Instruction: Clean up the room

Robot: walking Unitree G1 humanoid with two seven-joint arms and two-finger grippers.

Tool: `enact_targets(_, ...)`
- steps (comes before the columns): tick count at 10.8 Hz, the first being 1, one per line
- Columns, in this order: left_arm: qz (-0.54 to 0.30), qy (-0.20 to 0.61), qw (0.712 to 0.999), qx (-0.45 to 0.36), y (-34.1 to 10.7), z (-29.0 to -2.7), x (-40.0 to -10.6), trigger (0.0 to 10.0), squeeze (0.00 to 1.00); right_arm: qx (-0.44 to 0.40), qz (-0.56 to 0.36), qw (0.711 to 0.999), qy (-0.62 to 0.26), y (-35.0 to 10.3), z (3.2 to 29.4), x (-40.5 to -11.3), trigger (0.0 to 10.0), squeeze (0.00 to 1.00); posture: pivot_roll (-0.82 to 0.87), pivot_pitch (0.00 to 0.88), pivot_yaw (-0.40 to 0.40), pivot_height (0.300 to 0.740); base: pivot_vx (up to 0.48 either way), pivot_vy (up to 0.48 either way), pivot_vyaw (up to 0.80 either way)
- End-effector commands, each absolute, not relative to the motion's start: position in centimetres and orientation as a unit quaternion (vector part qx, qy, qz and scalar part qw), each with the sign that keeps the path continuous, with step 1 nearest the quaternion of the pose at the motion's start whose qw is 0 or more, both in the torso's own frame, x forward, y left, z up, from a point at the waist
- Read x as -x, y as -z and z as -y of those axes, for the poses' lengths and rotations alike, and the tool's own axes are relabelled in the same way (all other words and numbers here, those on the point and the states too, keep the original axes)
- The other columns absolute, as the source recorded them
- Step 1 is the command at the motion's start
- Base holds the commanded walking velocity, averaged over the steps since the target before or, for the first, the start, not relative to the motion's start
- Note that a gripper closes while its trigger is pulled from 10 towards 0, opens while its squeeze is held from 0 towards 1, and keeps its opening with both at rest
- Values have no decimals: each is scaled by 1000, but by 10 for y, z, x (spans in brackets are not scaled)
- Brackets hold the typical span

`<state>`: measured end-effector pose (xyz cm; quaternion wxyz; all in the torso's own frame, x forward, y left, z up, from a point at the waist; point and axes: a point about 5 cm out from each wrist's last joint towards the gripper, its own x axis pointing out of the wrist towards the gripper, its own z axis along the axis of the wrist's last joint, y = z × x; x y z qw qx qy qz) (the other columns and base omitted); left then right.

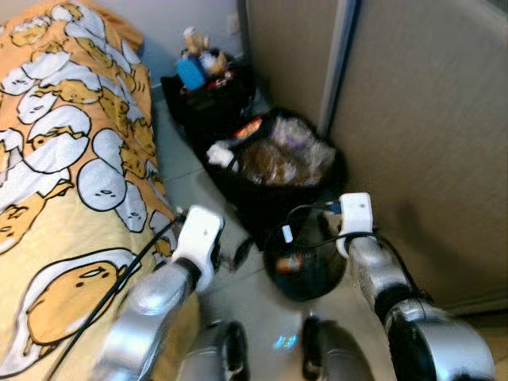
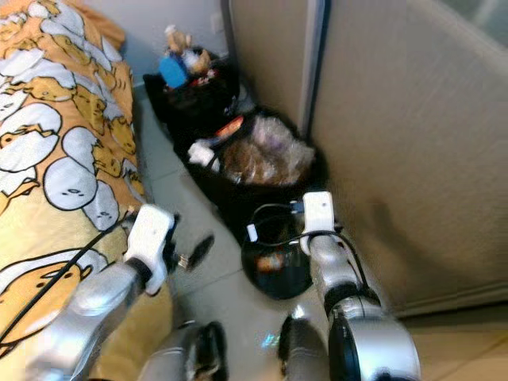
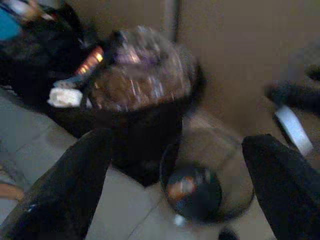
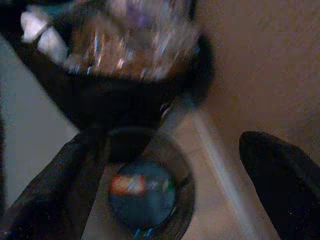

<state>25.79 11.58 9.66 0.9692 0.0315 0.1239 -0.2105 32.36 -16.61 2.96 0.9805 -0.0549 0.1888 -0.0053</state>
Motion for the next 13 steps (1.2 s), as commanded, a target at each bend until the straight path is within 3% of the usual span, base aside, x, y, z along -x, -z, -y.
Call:
enact_targets(1,-115,151,982,10,-91,-127,-268,10000,0,60,-148,987,7,-30,172,-314,10000,0,-91,33,38,714,0,0,0)
enact_targets(5,-68,90,993,-29,-88,-146,-281,10000,0,82,-40,995,37,-53,212,-273,10000,0,-134,0,12,714,0,0,0)
enact_targets(6,-65,73,995,-19,-87,-150,-282,10000,0,87,-10,995,37,-61,211,-266,10000,0,-136,0,3,714,0,0,0)
enact_targets(7,-60,51,997,2,-84,-153,-278,10000,0,99,0,995,25,-62,208,-254,10000,0,-138,0,0,714,0,0,0)
enact_targets(8,-57,41,997,-13,-80,-146,-275,10000,0,65,-59,995,40,-43,211,-246,10000,0,-136,0,-2,714,0,0,0)
enact_targets(12,-37,61,997,-20,-87,-138,-290,10000,0,12,-92,996,16,-37,195,-265,10000,0,-159,0,20,714,0,0,0)
enact_targets(13,-30,77,996,-26,-87,-126,-290,10000,0,12,-108,994,8,-34,193,-270,10000,0,-158,0,30,714,0,-480,0)
